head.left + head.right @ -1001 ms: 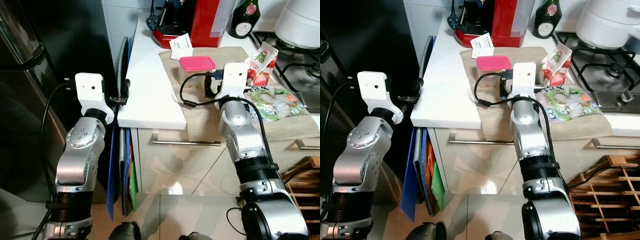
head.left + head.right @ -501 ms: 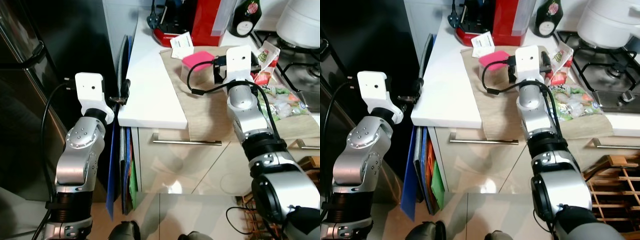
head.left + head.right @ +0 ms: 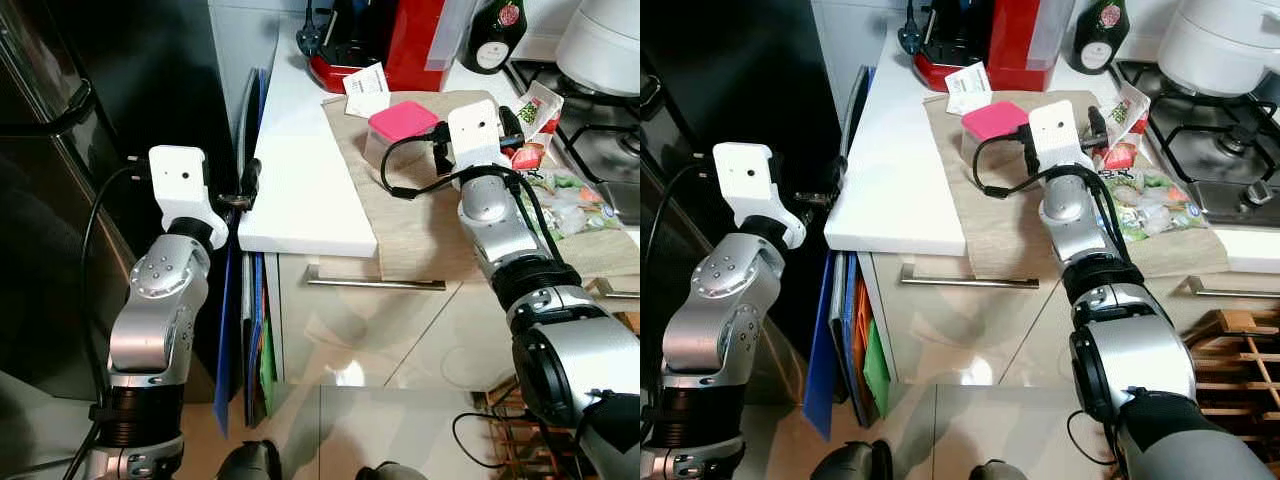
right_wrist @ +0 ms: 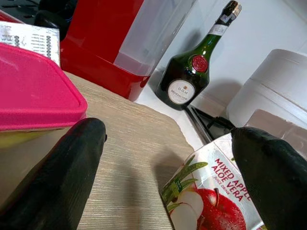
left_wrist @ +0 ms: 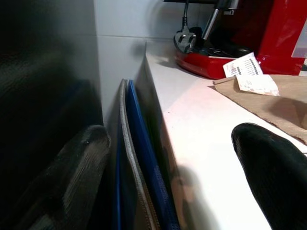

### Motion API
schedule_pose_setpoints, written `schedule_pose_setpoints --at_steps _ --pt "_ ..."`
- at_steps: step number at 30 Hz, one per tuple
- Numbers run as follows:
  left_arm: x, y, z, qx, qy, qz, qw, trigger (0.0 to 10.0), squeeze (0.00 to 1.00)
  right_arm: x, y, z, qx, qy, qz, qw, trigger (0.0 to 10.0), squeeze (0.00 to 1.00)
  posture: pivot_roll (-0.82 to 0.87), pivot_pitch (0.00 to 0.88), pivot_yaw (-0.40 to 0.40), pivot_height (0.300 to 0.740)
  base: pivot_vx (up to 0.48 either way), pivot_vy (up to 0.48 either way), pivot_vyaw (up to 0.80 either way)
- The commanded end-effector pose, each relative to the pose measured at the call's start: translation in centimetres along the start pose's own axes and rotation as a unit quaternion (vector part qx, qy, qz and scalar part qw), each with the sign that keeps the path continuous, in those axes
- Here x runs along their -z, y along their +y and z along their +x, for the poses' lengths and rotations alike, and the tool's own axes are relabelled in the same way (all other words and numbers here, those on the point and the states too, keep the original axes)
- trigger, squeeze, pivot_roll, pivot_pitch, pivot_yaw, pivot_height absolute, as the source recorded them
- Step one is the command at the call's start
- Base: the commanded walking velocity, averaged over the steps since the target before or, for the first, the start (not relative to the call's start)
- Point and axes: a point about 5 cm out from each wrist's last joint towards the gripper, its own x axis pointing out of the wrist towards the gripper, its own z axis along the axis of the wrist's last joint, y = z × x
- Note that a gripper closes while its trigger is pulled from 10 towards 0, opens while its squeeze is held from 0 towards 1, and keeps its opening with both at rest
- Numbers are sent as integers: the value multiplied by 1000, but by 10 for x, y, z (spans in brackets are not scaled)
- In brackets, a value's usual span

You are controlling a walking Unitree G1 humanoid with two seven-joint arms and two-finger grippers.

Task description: Restocking fridge

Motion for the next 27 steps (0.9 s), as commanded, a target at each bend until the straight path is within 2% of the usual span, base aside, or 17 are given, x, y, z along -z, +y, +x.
schedule_pose_setpoints --at_steps 1,5,9,11,12,16,20,27 --pt "-5 -3 0 10 -6 -1 1000 10000 0 -10 -9 5 15 -11 27 999 10000 0 90 82 -24 740 0 0 0" --pt "-4 -4 -1 10 -5 -6 1000 10000 0 -3 -9 2 28 6 81 996 10000 0 77 79 -25 740 0 0 0" --pt "-4 -7 0 18 -5 -4 1000 10000 0 7 -8 -3 32 32 106 993 10000 0 73 82 -27 740 0 0 0" --pt "-5 -8 1 20 -6 -3 1000 10000 0 13 -8 -5 33 47 129 990 10000 0 72 83 -27 740 0 0 0" --pt "-6 -7 1 20 -7 -2 1000 10000 0 16 -7 -6 28 60 163 984 10000 0 69 86 -26 740 0 0 0" --pt "-5 -7 2 20 -7 -2 1000 10000 0 20 -9 -5 17 84 195 977 10000 0 69 85 -27 740 0 0 0" --pt "-6 -6 1 18 -8 -2 1000 10000 0 20 -12 -2 12 95 197 976 10000 0 77 89 -32 740 0 0 0" --pt "-8 0 -4 3 -10 3 1000 10000 0 3 -24 11 7 80 152 985 10000 0 125 97 -54 740 0 0 0"
